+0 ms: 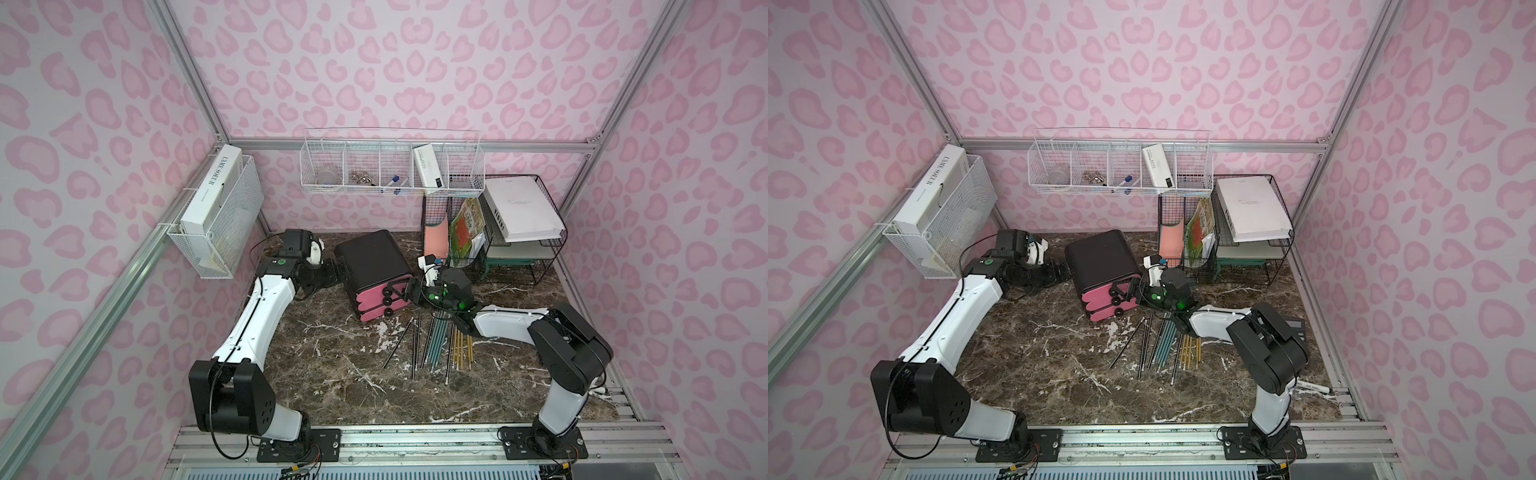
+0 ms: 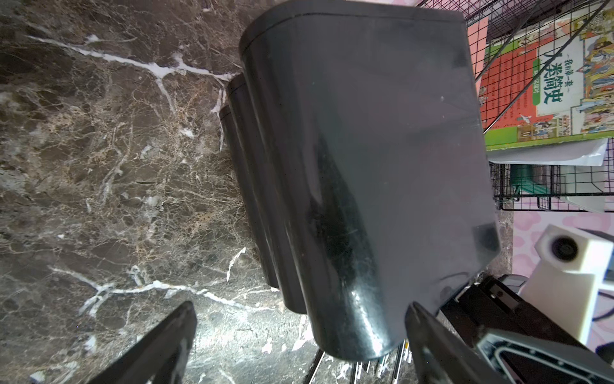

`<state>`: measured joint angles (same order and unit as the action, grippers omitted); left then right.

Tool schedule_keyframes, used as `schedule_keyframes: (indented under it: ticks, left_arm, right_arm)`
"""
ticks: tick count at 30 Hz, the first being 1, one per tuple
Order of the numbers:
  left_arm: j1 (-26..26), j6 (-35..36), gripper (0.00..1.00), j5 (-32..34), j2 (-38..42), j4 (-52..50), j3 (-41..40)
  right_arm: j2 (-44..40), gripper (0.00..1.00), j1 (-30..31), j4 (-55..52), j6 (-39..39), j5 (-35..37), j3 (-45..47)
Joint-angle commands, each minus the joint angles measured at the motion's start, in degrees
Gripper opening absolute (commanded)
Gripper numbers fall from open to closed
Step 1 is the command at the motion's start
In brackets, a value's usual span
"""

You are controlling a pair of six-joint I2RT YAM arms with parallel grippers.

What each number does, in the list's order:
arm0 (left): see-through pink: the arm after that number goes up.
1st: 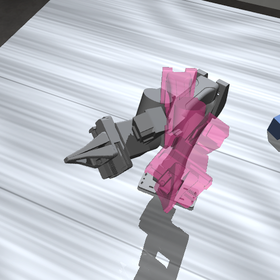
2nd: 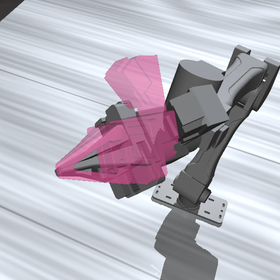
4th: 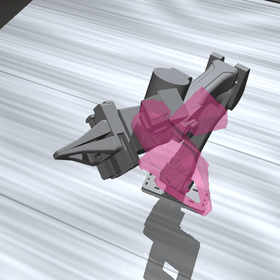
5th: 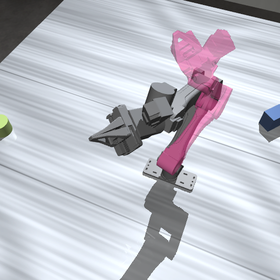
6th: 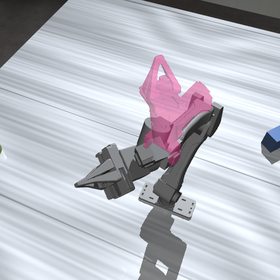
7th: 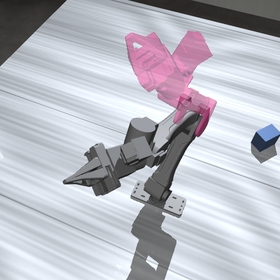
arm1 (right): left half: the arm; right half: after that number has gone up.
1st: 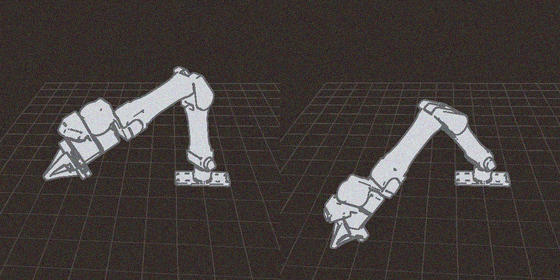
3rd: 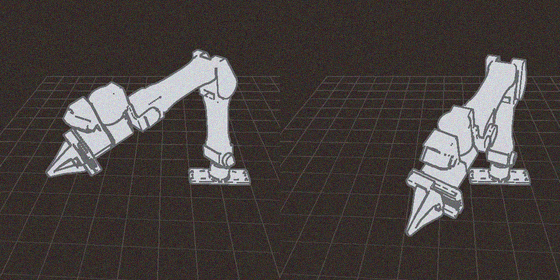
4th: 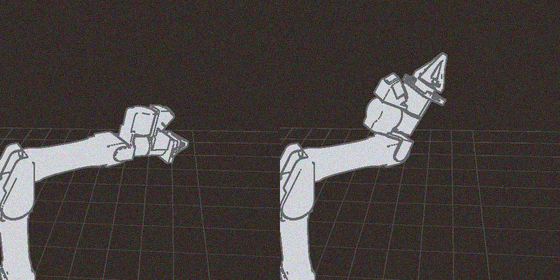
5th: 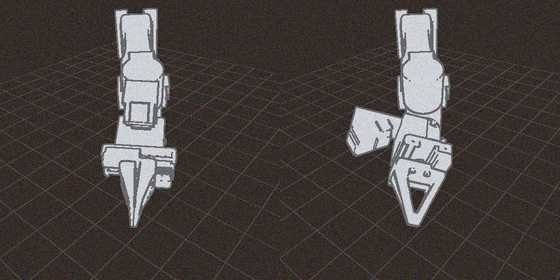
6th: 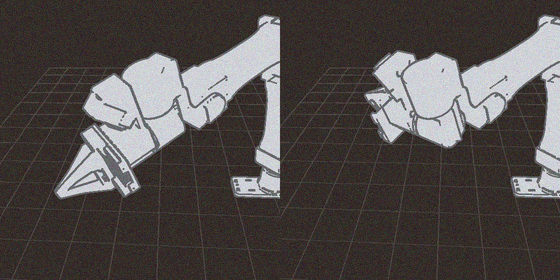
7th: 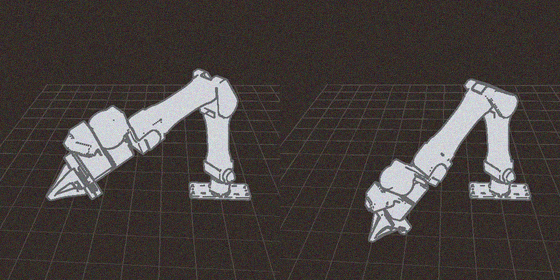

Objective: Please place the pencils in the drawer according to their color
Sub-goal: Adjust the storage box at the center of the board.

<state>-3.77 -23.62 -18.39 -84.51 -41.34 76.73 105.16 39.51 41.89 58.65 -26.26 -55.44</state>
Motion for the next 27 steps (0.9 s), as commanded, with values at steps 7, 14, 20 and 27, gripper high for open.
schedule_keyframes:
  ticks: [7, 14, 20, 27]
  left_arm:
    - [0.0, 1.2, 0.98, 1.0, -1.4, -0.1, 0.5]
    - [0.3, -0.2, 0.98, 2.6, -3.1, 0.1, 2.0]
    - [0.5, -1.2, 0.98, 1.8, -5.9, 0.8, 4.9]
    - [0.5, -2.0, 0.98, 1.4, -10.0, 1.3, 9.4]
  right_arm:
    - [8.5, 0.97, 0.0, 2.2, 3.1, -1.9, -10.9]
    - [8.7, 0.97, -1.1, 5.6, 5.8, -3.1, -10.5]
    - [5.8, 0.95, -1.2, 12.5, 10.7, -3.3, -4.0]
    - [8.8, 0.85, -0.3, 17.0, 14.5, -4.1, -5.5]
